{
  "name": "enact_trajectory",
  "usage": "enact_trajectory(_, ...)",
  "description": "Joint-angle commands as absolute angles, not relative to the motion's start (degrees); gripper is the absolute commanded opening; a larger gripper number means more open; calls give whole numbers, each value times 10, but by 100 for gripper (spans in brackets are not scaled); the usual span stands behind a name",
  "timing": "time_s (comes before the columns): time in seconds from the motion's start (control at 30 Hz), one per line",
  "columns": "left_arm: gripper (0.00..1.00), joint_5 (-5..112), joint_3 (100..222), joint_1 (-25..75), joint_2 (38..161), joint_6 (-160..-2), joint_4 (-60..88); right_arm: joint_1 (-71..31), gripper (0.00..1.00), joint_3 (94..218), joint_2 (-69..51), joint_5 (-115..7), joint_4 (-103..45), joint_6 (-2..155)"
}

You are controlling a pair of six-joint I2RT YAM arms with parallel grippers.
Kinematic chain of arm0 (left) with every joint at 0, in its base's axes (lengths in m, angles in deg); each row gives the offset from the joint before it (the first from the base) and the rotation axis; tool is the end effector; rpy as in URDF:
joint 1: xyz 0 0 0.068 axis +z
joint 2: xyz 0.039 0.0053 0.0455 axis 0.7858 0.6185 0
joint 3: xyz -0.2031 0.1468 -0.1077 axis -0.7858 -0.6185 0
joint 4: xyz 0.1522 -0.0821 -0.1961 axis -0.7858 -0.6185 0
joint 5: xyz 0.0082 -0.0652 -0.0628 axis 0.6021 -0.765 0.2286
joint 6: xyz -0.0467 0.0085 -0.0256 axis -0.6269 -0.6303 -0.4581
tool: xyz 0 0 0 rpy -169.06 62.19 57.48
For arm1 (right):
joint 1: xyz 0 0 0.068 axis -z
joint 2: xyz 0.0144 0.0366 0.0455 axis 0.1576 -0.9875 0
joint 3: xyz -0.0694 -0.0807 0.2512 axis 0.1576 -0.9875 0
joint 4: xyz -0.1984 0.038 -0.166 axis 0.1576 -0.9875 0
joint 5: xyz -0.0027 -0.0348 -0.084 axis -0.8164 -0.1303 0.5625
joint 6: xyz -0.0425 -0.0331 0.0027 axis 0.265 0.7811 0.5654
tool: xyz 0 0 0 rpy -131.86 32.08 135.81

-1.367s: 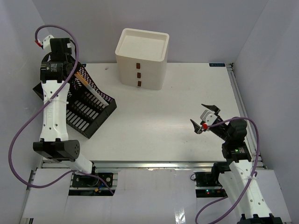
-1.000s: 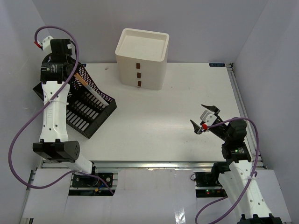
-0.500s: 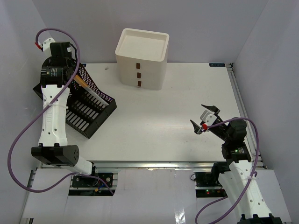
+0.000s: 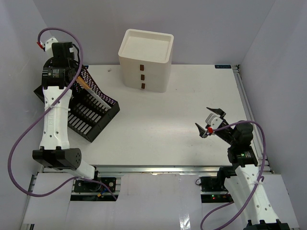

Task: Organize the desk

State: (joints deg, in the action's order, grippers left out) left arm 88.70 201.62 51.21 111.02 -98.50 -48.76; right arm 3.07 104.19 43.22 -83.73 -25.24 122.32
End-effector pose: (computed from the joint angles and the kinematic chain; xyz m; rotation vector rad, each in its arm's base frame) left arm 0.2872 0.0132 0.4771 -0.7691 1.9692 0.2023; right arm 0.1377 0.0359 0.2748 -1.0380 1.2177 0.0665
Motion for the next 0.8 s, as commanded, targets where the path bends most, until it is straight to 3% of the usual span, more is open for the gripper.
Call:
enact_trajectory(0.0,0,915,2035,510,1104,-979,-446,34,92,1040,430,-846,-235,1226)
enact_trajectory(0.7,2,895,1881,510,1061,-1002,-362,34,92,1038,423,-844,-236,1232)
enact_trajectory(0.73,8,889,1874,510,1060,-1003,-361,34,92,1038,423,-844,-236,1232)
enact_trajectory(0.77,33,880,1871,510,1057,-1003,-360,34,92,1038,422,-844,-236,1232)
